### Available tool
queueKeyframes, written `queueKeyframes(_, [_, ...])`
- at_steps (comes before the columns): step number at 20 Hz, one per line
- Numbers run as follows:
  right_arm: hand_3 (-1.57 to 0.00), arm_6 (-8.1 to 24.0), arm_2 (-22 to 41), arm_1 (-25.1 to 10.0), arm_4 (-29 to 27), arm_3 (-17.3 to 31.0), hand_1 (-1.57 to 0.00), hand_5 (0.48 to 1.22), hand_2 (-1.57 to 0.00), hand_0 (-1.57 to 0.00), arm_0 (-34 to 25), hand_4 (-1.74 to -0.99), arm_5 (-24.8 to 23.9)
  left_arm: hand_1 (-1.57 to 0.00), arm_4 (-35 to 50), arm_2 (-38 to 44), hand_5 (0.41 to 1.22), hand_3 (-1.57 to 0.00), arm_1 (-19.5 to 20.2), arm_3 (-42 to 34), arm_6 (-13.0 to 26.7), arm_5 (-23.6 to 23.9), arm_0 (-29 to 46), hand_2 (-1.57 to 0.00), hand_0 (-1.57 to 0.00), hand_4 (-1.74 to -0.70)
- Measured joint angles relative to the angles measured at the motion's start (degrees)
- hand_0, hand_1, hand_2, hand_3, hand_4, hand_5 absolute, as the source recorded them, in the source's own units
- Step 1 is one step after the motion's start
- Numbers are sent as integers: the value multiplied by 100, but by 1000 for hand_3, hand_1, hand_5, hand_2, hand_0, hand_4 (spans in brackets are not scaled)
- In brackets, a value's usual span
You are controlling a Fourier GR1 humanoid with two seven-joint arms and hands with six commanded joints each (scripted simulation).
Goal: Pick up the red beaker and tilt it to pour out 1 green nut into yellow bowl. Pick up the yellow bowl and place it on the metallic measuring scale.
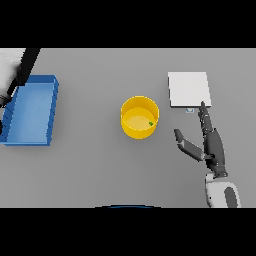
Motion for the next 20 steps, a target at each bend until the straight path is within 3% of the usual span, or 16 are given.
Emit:
queueKeyframes(4, [1, -97, -11, -51, 46, 112, 1, 587, 1, 1, -20, -1226, -9, -1571, 1160, 801, 1221, -1428, 641, -167, 5, 563, 769, -1567, -1571, -1739])
queueKeyframes(6, [1, -221, 6, -116, 72, 171, 1, 595, 1, 1, 18, -1217, 52, -1571, 1650, 1070, 1221, -1415, 847, -466, 494, 867, 1265, -1569, -1571, -1739])
queueKeyframes(9, [1, -65, 13, -156, 108, 184, 1, 610, 1, 1, -77, -1212, 51, -1571, 2369, 1457, 1221, -1445, 1179, -1259, 993, 1521, 2130, -1570, -1571, -1740])
queueKeyframes(11, [1, -164, 85, -171, 188, 103, 1, 631, 1, 1, -1, -1210, 63, -1571, 2767, 1597, 1221, -1458, 1361, -1930, 1453, 1923, 2818, -1570, -1571, -1740])
queueKeyframes(15, [1, -32, 98, -245, 249, 85, 1, 657, 1, 1, -19, -1206, 83, -1571, 3243, 1561, 1221, -1450, 1680, -3423, 2414, 2679, 4220, -1571, -1571, -1741])
queueKeyframes(17, [1, -101, 185, -206, 316, 13, 1, 664, 1, 1, 94, -1215, 86, -1571, 3420, 1526, 1221, -1449, 1798, -4009, 2620, 2986, 4790, -1571, -1571, -1741])
queueKeyframes(19, [1, 51, 122, -223, 275, 118, 1, 664, 1, 1, -82, -1218, 76, -1571, 3519, 1444, 1221, -1450, 1837, -4360, 2837, 3232, 5163, -1571, -1571, -1741])
queueKeyframes(20, [1, -80, 118, -218, 246, 92, 1, 664, 1, 1, -18, -1214, 82, -1571, 3596, 1421, 1221, -1474, 1876, -4538, 2889, 3362, 5437, -1571, -1571, -1741])
